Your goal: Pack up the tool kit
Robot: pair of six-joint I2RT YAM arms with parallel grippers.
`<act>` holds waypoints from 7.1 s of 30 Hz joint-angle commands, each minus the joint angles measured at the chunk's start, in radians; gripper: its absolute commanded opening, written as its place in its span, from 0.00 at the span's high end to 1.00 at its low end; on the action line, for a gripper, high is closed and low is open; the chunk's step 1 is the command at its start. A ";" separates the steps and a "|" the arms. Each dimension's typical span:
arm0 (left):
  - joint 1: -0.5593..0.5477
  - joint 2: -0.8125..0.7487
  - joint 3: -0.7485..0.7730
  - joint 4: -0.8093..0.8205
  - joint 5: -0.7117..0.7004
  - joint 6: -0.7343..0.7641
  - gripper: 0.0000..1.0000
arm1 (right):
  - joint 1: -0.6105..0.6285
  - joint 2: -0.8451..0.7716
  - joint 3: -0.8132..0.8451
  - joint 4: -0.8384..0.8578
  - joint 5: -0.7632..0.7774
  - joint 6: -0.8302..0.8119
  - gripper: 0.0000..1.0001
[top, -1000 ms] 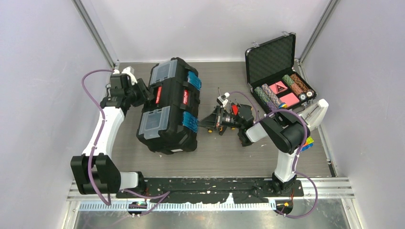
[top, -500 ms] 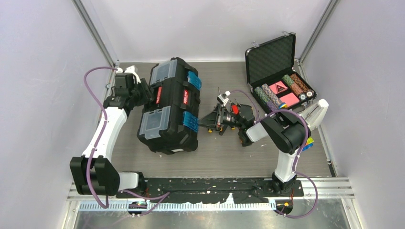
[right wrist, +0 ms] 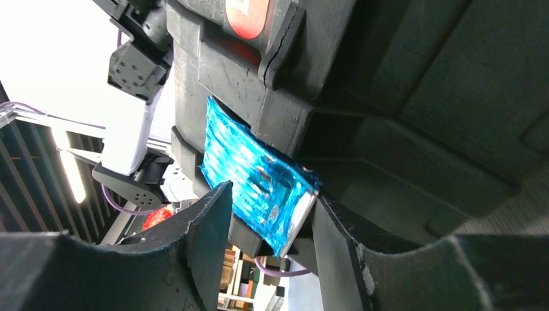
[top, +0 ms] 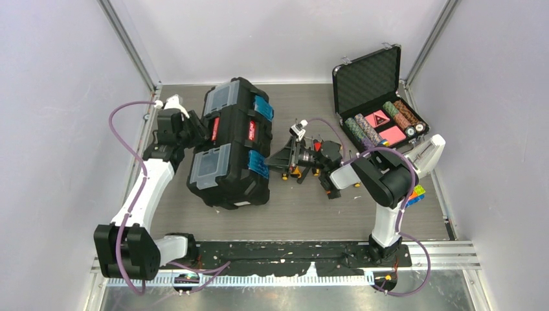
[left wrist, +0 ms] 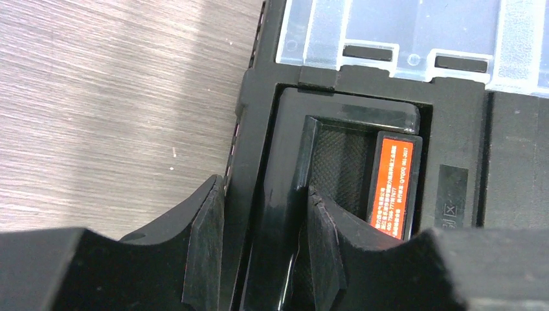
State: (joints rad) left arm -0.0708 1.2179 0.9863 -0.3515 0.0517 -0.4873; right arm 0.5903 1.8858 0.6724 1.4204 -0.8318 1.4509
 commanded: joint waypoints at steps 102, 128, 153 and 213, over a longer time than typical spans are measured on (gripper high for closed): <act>-0.256 -0.277 -0.432 0.002 0.114 -0.234 0.48 | 0.049 -0.187 0.140 0.023 0.018 -0.149 0.67; -0.258 -0.254 -0.464 0.009 0.087 -0.249 0.57 | 0.051 -0.352 0.105 0.198 -0.007 -0.291 0.61; -0.259 -0.355 -0.437 -0.083 -0.006 -0.211 0.60 | 0.058 -0.574 0.079 -0.423 0.057 -0.599 0.52; -0.296 -0.212 -0.503 0.065 0.084 -0.238 0.60 | 0.218 -0.432 0.219 -0.736 0.304 -0.903 0.59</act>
State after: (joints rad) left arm -0.3382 0.8989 0.5774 -0.0677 0.0216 -0.7525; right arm 0.7860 1.4193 0.9512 0.3237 -0.4175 0.5220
